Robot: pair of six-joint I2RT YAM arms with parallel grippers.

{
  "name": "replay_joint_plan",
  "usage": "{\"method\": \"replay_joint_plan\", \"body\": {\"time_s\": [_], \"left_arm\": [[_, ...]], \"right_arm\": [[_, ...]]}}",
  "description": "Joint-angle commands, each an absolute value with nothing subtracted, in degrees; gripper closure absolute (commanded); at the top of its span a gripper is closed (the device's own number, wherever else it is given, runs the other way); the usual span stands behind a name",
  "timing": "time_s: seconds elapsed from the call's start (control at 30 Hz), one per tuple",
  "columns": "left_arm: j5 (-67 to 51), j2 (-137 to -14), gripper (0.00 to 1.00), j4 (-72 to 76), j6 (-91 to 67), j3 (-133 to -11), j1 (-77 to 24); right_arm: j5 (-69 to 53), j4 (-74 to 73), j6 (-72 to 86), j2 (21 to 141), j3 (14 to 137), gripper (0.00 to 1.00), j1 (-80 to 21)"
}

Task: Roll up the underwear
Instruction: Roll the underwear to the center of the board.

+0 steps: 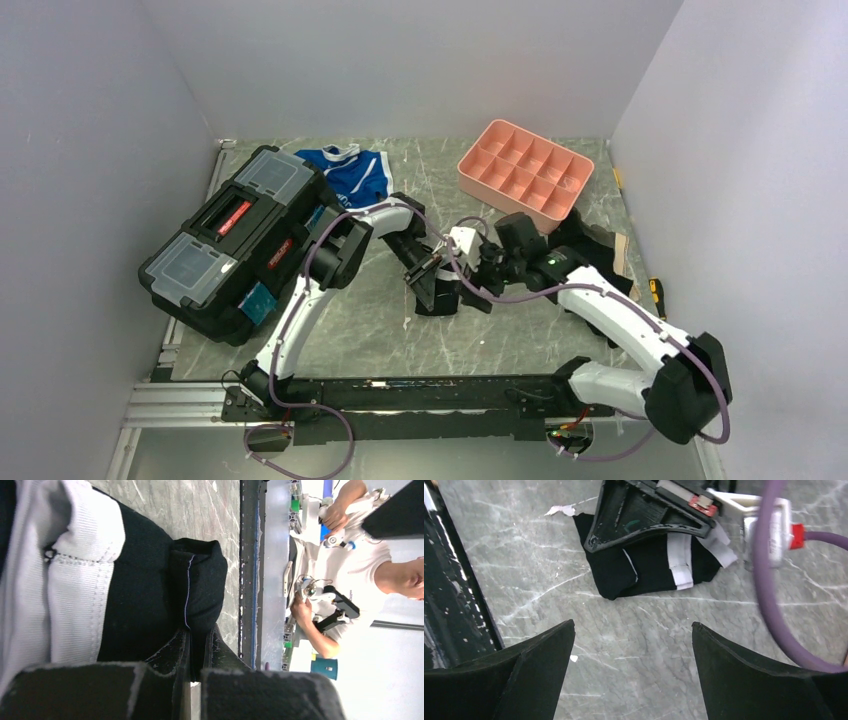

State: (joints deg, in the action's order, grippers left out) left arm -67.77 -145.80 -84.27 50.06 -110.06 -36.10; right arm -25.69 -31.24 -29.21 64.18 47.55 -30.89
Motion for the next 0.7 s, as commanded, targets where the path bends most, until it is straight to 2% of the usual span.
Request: {"method": "replay_joint_plan", "body": {"time_s": [0.0,0.27,0.67], "left_arm": [[-67.6,-147.9,1.00,-83.6,50.7,-111.9,-36.5],[-67.0,-149.8,1.00,-84.7,49.4,-113.5,-36.4],[-67.0,-149.8,1.00,-85.3,49.4,-113.5,-36.4]], "right_arm": [[-17.2,-28.9,-34.3,67.7,47.8,0.14,-36.7],[-7.3,-27.3,-38.4,77.6,50.1,0.27,-47.5],[-2.5,-23.5,-40.1,87.7,51.3,0.30,-51.9]]}}
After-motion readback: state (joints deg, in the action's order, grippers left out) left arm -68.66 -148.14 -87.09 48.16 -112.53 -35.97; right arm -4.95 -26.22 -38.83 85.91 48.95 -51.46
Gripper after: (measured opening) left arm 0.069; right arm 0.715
